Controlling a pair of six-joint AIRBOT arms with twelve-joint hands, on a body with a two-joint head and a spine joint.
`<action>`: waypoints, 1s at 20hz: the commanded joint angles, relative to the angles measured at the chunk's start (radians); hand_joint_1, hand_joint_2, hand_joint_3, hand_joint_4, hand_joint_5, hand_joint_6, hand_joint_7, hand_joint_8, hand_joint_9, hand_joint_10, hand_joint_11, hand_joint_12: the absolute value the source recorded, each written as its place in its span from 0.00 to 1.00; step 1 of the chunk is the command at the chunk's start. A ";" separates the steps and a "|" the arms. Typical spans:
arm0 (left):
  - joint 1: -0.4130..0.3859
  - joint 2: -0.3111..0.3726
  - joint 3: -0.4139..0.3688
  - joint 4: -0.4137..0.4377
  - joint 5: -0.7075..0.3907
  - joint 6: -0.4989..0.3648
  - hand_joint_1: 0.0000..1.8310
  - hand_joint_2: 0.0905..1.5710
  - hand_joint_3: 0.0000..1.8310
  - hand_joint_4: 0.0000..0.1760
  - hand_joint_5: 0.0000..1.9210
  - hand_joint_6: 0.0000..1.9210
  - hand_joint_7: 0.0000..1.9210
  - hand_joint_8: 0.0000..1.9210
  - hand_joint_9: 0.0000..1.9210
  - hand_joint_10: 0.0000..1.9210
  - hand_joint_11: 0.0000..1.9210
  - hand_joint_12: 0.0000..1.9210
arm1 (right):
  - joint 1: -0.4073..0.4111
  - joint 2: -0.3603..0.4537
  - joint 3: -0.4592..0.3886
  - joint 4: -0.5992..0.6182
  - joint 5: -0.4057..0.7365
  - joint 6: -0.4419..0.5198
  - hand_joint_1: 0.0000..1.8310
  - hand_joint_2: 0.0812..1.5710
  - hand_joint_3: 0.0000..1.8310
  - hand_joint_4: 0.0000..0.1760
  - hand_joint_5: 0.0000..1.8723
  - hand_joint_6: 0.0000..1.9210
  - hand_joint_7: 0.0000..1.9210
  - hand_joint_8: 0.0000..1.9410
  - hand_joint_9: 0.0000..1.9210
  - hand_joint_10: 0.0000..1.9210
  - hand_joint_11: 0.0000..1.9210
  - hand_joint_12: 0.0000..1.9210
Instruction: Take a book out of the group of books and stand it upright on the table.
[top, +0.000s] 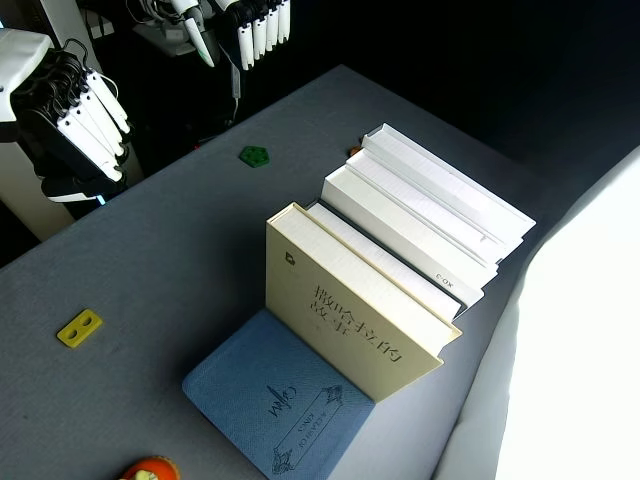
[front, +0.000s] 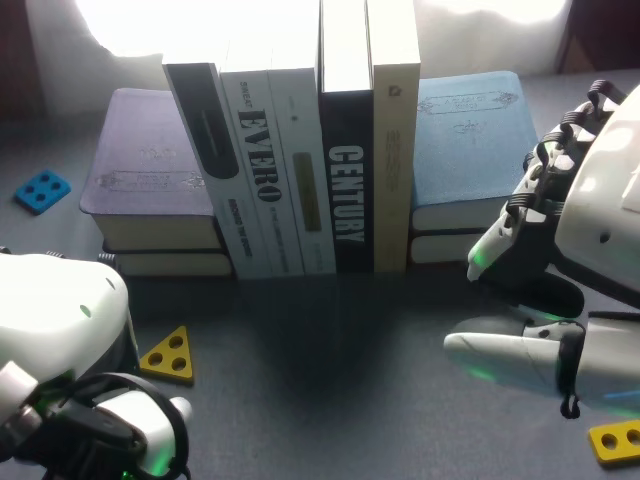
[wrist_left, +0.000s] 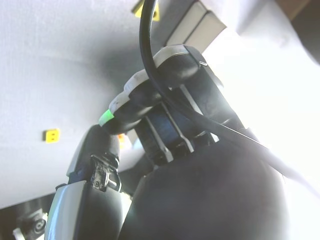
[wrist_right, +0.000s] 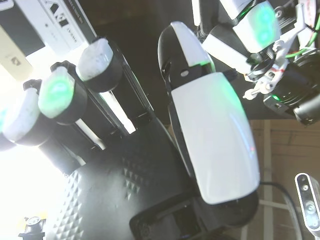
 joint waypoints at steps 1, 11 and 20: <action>-0.012 0.001 -0.001 0.080 0.004 0.003 0.20 0.78 0.09 0.07 0.08 0.03 0.09 0.02 0.07 0.04 0.00 0.33 | 0.012 0.002 -0.007 0.006 0.113 0.000 0.05 0.70 0.14 0.00 0.00 0.04 0.00 0.01 0.00 0.01 0.00 0.00; -0.012 0.001 -0.002 0.079 0.004 0.003 0.14 0.86 0.01 0.07 0.07 0.00 0.08 0.00 0.08 0.00 0.00 0.28 | -0.005 -0.021 -0.018 0.235 0.120 -0.218 0.06 0.77 0.01 0.00 0.01 0.00 0.01 0.00 0.00 0.00 0.00 0.00; -0.011 0.002 -0.001 0.076 0.004 0.003 0.09 0.83 0.00 0.00 0.01 0.00 0.02 0.00 0.02 0.00 0.00 0.14 | -0.082 -0.232 -0.062 0.699 0.668 -0.815 0.10 0.72 0.00 0.00 0.00 0.00 0.00 0.00 0.00 0.00 0.00 0.00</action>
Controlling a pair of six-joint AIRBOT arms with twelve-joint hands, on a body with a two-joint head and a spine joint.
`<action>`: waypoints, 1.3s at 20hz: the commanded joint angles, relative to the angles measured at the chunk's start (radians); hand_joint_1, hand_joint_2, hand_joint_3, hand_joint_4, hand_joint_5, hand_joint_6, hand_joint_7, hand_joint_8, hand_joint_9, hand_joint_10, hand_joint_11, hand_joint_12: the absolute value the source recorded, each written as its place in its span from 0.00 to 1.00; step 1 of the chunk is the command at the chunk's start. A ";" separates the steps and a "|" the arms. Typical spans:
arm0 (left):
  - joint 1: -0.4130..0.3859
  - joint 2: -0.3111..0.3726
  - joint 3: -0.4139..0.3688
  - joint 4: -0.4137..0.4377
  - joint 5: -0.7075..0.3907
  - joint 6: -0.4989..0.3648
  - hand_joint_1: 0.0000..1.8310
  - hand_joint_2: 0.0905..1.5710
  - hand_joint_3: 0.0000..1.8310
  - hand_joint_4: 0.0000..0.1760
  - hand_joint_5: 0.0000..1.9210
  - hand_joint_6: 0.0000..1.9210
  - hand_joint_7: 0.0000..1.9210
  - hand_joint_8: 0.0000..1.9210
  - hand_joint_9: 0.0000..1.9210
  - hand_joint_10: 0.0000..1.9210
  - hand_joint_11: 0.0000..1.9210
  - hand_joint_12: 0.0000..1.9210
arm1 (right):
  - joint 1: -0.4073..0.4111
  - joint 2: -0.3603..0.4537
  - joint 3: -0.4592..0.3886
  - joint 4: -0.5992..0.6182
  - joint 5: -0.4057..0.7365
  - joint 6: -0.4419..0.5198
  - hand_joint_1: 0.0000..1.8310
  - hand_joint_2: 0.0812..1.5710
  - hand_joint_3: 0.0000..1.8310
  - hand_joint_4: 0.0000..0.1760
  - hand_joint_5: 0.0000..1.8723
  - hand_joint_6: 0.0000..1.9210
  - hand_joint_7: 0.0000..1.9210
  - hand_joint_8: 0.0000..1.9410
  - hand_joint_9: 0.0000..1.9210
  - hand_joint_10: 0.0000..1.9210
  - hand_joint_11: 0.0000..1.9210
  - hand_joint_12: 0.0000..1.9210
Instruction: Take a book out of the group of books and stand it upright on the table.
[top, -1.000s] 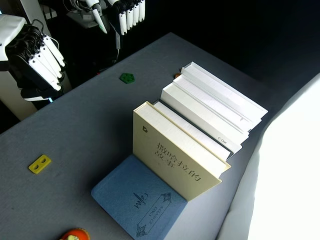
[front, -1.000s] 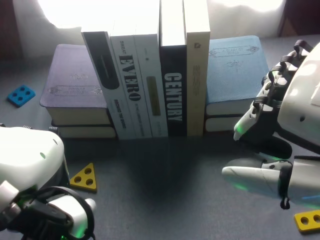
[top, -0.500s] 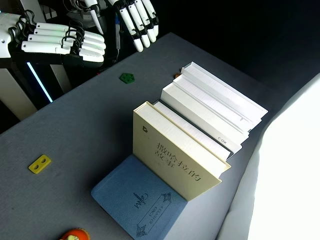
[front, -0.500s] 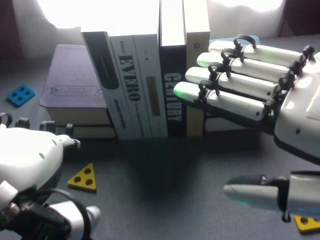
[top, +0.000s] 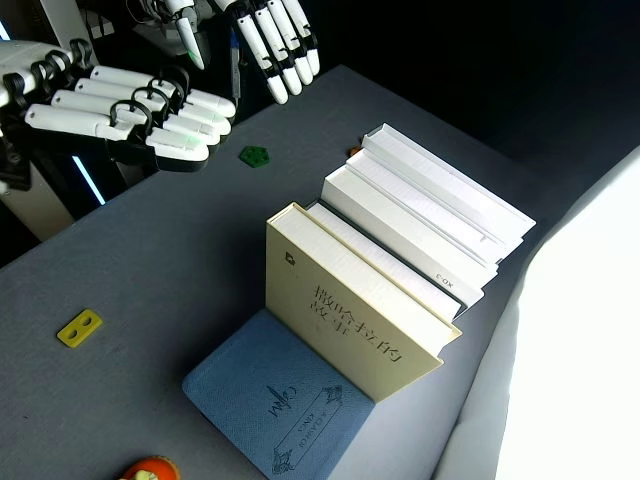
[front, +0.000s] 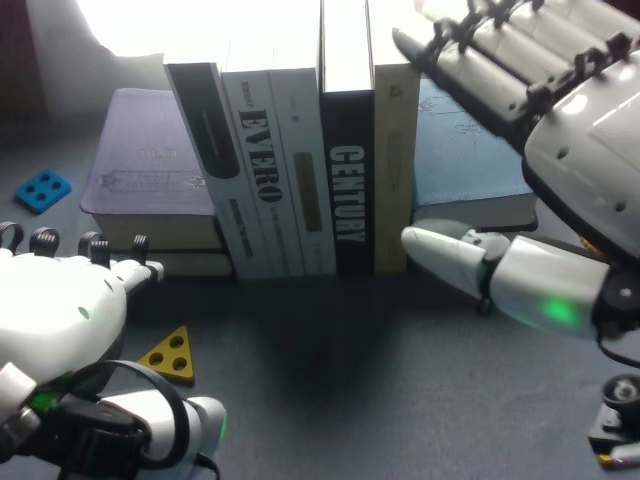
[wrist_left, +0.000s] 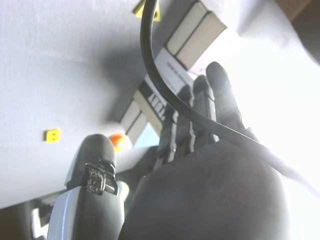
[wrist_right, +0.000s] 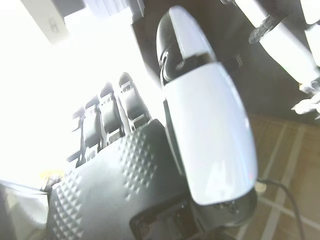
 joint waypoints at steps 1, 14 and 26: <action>-0.009 0.002 -0.001 0.081 0.009 0.002 0.09 0.83 0.00 0.00 0.00 0.00 0.01 0.00 0.01 0.00 0.00 0.10 | -0.002 -0.027 -0.003 -0.065 0.204 -0.032 0.13 0.71 0.00 0.00 0.00 0.00 0.00 0.00 0.00 0.00 0.00 0.00; -0.010 0.002 -0.001 0.081 0.006 0.001 0.12 0.82 0.00 0.00 0.00 0.00 0.02 0.00 0.02 0.00 0.00 0.11 | -0.023 -0.279 0.178 -0.047 0.316 -0.041 0.15 0.69 0.00 0.00 0.05 0.02 0.00 0.00 0.00 0.00 0.00 0.00; -0.012 0.001 -0.001 0.077 0.006 0.001 0.12 0.81 0.00 0.05 0.01 0.00 0.02 0.00 0.01 0.00 0.00 0.14 | 0.035 -0.392 0.293 -0.035 0.304 -0.011 0.05 0.74 0.01 0.11 0.19 0.06 0.02 0.01 0.00 0.00 0.00 0.00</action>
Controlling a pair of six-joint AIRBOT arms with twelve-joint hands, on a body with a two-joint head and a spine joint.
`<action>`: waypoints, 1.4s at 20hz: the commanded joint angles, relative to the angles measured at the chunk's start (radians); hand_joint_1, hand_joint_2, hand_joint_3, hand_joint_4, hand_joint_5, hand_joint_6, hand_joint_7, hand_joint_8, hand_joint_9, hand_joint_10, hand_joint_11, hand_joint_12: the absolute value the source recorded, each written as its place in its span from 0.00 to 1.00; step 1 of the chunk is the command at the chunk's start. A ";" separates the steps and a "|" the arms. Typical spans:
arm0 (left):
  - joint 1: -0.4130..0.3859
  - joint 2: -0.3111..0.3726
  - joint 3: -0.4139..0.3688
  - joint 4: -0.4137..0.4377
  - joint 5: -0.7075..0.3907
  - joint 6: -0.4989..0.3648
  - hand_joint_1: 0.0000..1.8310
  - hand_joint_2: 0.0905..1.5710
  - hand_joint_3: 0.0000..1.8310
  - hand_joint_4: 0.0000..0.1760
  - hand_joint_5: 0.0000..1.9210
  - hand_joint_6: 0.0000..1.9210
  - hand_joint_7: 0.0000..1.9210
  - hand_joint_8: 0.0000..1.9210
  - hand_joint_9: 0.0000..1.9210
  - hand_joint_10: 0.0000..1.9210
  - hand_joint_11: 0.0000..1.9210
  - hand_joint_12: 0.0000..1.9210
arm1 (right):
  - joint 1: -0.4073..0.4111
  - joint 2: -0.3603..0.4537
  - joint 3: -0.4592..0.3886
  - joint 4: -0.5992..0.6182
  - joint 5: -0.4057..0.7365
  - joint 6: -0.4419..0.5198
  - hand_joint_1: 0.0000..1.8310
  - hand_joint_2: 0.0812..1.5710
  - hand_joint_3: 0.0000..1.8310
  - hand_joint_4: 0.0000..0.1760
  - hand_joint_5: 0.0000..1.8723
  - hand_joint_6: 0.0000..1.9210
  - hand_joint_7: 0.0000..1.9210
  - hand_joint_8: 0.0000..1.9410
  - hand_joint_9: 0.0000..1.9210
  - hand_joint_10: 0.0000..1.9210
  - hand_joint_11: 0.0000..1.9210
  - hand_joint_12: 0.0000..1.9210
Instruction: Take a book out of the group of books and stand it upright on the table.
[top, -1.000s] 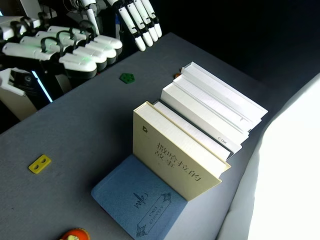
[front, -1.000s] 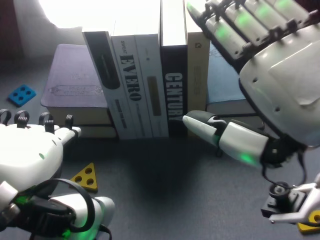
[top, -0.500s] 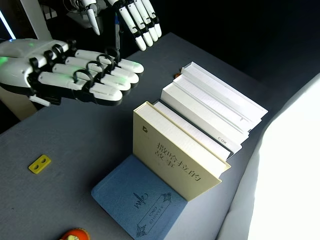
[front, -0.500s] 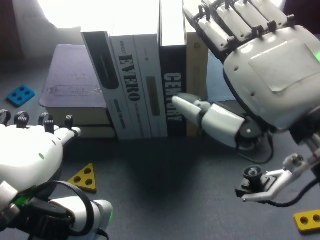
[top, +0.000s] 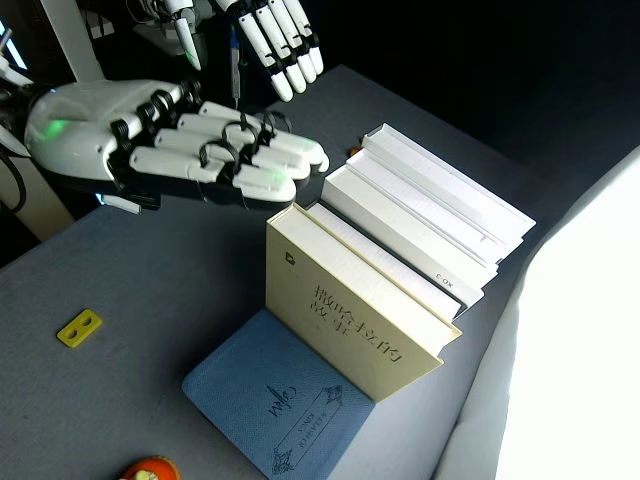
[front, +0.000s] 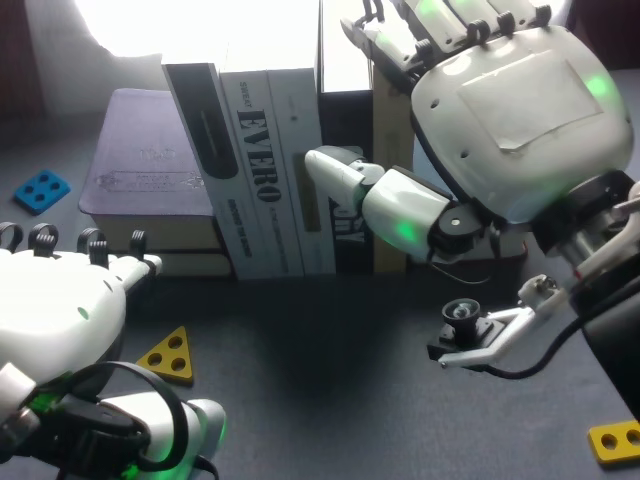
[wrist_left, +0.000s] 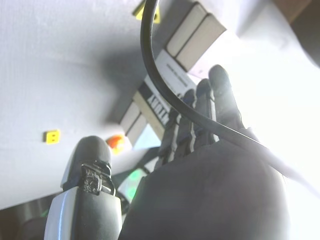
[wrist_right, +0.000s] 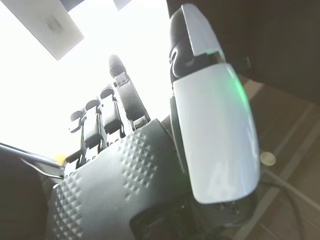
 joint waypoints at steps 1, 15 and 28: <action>-0.013 0.001 -0.001 0.078 0.006 0.001 0.13 0.81 0.00 0.05 0.02 0.00 0.02 0.00 0.01 0.00 0.00 0.14 | 0.012 -0.003 0.004 -0.078 0.083 0.006 0.04 0.74 0.01 0.11 0.21 0.07 0.02 0.01 0.00 0.00 0.00 0.00; -0.014 0.000 -0.001 0.077 0.001 0.002 0.11 0.82 0.00 0.10 0.00 0.00 0.01 0.00 0.00 0.00 0.00 0.13 | -0.040 -0.038 0.051 -0.078 0.052 0.015 0.02 0.76 0.00 0.00 0.28 0.07 0.02 0.00 0.00 0.00 0.00 0.00; -0.014 0.000 -0.002 0.073 0.001 0.002 0.10 0.82 0.00 0.08 0.01 0.00 0.01 0.00 0.00 0.00 0.00 0.08 | -0.104 0.077 -0.110 -0.130 0.044 -0.028 0.00 0.77 0.01 0.00 0.31 0.07 0.03 0.00 0.00 0.00 0.00 0.00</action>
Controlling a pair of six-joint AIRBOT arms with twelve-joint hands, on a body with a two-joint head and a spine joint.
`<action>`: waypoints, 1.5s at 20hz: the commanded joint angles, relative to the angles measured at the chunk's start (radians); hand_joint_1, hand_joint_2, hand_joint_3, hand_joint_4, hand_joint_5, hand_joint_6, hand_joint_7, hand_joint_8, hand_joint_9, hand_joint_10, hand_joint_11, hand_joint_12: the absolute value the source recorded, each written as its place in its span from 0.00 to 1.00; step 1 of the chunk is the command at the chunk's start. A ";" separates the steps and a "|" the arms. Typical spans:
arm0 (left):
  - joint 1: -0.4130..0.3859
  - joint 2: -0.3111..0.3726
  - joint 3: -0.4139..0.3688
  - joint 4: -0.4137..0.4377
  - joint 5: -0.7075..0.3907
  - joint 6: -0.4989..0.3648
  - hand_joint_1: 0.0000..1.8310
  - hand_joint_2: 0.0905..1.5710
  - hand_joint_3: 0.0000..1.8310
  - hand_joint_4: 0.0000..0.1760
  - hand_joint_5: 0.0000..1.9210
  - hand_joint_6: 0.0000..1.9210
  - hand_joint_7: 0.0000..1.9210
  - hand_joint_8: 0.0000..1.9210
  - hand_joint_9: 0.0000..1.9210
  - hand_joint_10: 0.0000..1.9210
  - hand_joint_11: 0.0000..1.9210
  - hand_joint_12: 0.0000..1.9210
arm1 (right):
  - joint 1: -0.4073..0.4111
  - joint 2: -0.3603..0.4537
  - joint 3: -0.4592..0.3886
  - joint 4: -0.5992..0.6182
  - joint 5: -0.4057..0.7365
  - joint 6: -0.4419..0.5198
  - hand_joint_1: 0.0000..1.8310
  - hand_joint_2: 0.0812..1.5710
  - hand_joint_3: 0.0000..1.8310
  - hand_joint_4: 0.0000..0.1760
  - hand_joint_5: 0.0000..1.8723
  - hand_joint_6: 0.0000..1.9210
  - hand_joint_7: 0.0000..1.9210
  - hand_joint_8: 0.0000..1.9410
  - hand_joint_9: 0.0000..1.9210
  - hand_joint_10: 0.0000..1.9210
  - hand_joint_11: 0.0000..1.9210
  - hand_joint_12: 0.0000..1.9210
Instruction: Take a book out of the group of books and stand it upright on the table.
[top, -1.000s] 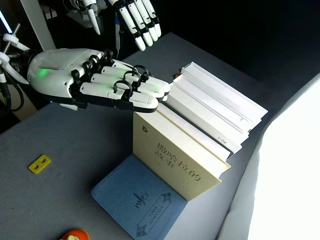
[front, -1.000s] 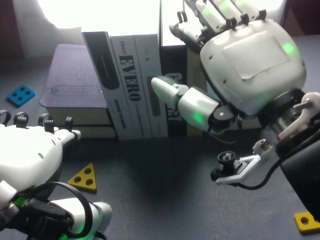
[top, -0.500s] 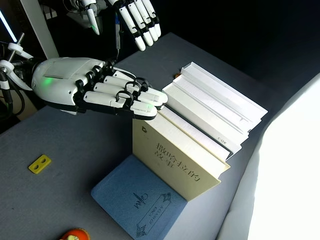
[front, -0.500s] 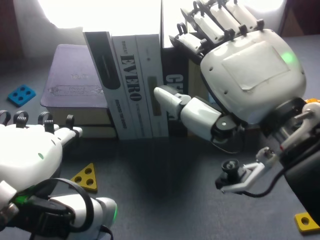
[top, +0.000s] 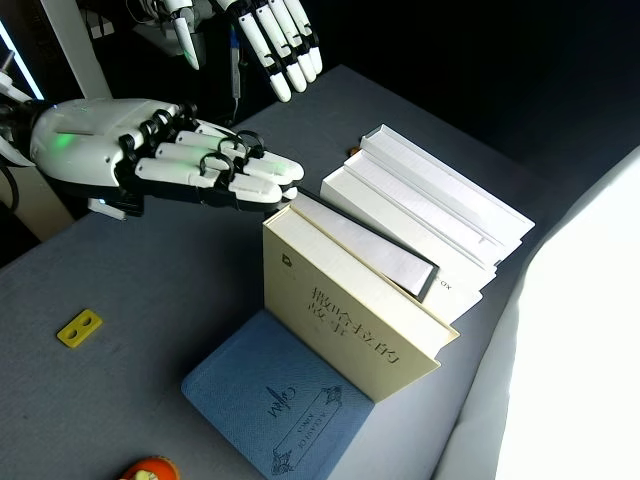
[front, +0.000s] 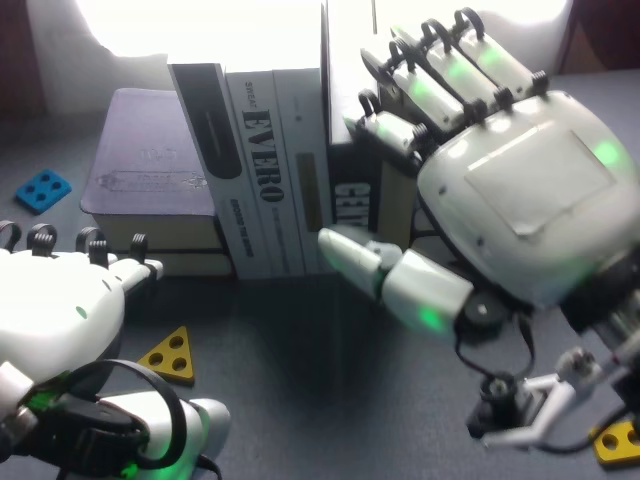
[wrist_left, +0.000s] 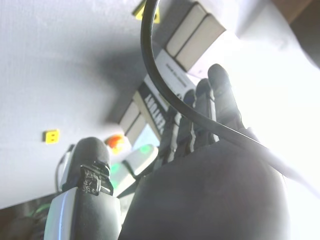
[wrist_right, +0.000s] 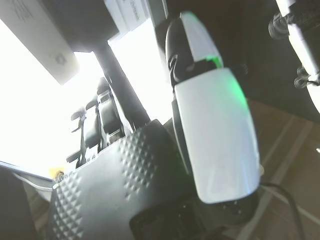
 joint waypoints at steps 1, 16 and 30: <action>-0.009 0.000 -0.002 0.075 0.007 0.002 0.10 0.82 0.00 0.07 0.01 0.00 0.02 0.00 0.01 0.00 0.00 0.10 | -0.002 0.011 -0.016 -0.059 0.073 -0.010 0.00 0.77 0.01 0.00 0.31 0.07 0.03 0.00 0.00 0.00 0.00 0.00; -0.007 0.000 -0.002 0.058 0.007 -0.001 0.12 0.82 0.00 0.09 0.04 0.00 0.02 0.00 0.02 0.00 0.00 0.18 | -0.103 0.161 -0.241 -0.059 0.058 -0.139 0.01 0.78 0.00 0.00 0.30 0.06 0.01 0.00 0.00 0.00 0.00 0.00; -0.006 0.000 -0.004 0.038 0.011 -0.007 0.08 0.83 0.00 0.13 0.03 0.00 0.03 0.00 0.03 0.00 0.00 0.19 | -0.184 0.147 -0.266 -0.117 0.011 -0.177 0.00 0.78 0.00 0.00 0.32 0.06 0.03 0.00 0.00 0.00 0.00 0.00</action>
